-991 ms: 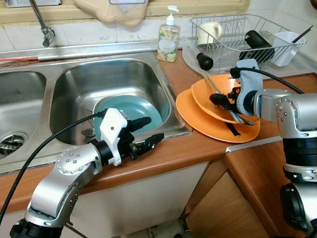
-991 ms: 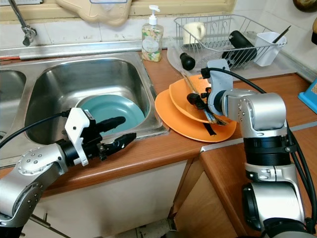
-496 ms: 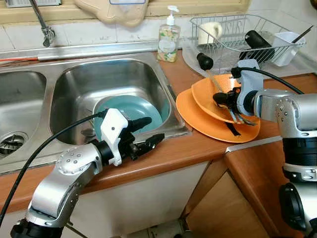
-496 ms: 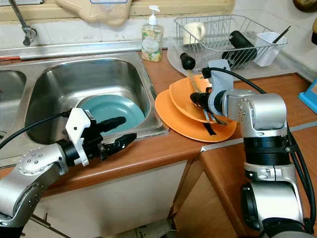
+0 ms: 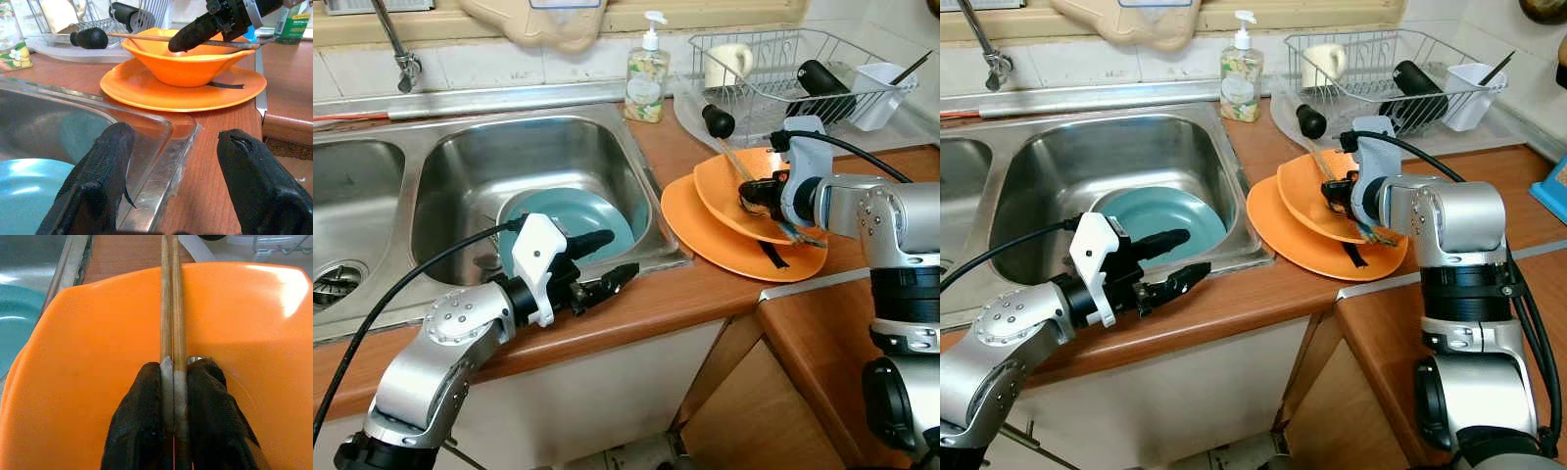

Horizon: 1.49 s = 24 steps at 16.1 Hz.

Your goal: Kitchen organization

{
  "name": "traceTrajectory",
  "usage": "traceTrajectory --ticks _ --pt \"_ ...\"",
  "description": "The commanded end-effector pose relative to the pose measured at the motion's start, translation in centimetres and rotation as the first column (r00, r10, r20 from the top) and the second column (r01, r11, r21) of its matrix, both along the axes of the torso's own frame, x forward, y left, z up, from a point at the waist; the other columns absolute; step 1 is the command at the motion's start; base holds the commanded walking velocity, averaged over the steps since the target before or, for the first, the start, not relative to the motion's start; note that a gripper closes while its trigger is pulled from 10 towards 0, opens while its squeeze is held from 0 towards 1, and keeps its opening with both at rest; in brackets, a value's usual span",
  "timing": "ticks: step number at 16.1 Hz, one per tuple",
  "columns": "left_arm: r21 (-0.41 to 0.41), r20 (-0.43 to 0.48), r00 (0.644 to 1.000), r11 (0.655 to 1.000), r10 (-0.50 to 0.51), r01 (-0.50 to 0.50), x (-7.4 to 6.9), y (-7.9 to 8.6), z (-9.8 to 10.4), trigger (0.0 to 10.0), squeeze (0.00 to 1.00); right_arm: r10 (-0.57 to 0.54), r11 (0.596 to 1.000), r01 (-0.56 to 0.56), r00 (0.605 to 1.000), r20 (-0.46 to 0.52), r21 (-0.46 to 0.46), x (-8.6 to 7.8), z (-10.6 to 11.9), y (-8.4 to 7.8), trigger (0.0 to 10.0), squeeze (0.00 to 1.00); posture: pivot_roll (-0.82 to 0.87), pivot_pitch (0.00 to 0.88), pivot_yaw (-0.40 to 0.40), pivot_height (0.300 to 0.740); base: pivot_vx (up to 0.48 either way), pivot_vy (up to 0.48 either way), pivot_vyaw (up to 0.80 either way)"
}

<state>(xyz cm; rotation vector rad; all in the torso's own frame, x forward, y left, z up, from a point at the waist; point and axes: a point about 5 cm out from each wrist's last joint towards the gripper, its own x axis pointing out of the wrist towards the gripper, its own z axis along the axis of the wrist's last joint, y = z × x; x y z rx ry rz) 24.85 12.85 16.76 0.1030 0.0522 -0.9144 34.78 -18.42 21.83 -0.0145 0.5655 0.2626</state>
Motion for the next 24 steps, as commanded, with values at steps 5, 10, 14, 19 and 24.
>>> traceTrajectory --ticks 5,10,14,19,24 --pt "-0.005 0.042 0.999 1.0 0.024 -0.024 0.6 0.1 0.6 10.0 0.0 0.017 0.999 -0.021 0.996 0.082 0.044 0.1 2.2 0.2 0.0 0.0 -0.15 0.0 -0.027 0.74 0.0 0.0 0.0" --pt "-0.133 0.035 0.997 0.989 0.066 -0.061 1.1 0.4 1.7 10.0 0.0 0.208 0.953 -0.277 0.896 0.392 0.127 -2.4 5.5 2.9 0.0 0.0 -0.14 0.0 -0.027 0.74 0.0 0.0 0.0" --pt "-0.319 -0.007 0.999 0.947 0.05 -0.05 1.2 0.4 2.8 10.0 0.0 0.374 0.859 -0.495 0.778 0.504 0.127 -5.9 4.0 6.1 0.0 0.0 -0.14 0.0 -0.019 0.74 0.0 0.0 0.0" --pt "-0.582 -0.045 0.998 0.813 -0.042 0.008 1.2 0.5 4.8 10.0 0.0 0.522 0.781 -0.623 0.688 0.504 0.042 -8.3 1.3 8.5 0.0 0.0 -0.14 0.0 -0.015 0.74 0.0 0.0 0.0" --pt "-0.7 -0.127 0.985 0.714 -0.12 -0.003 2.2 -0.9 4.3 0.0 0.0 0.612 0.703 -0.711 0.6 0.516 -0.006 -9.4 0.8 10.2 0.0 0.0 -0.14 0.0 -0.017 0.74 0.0 0.0 0.0"
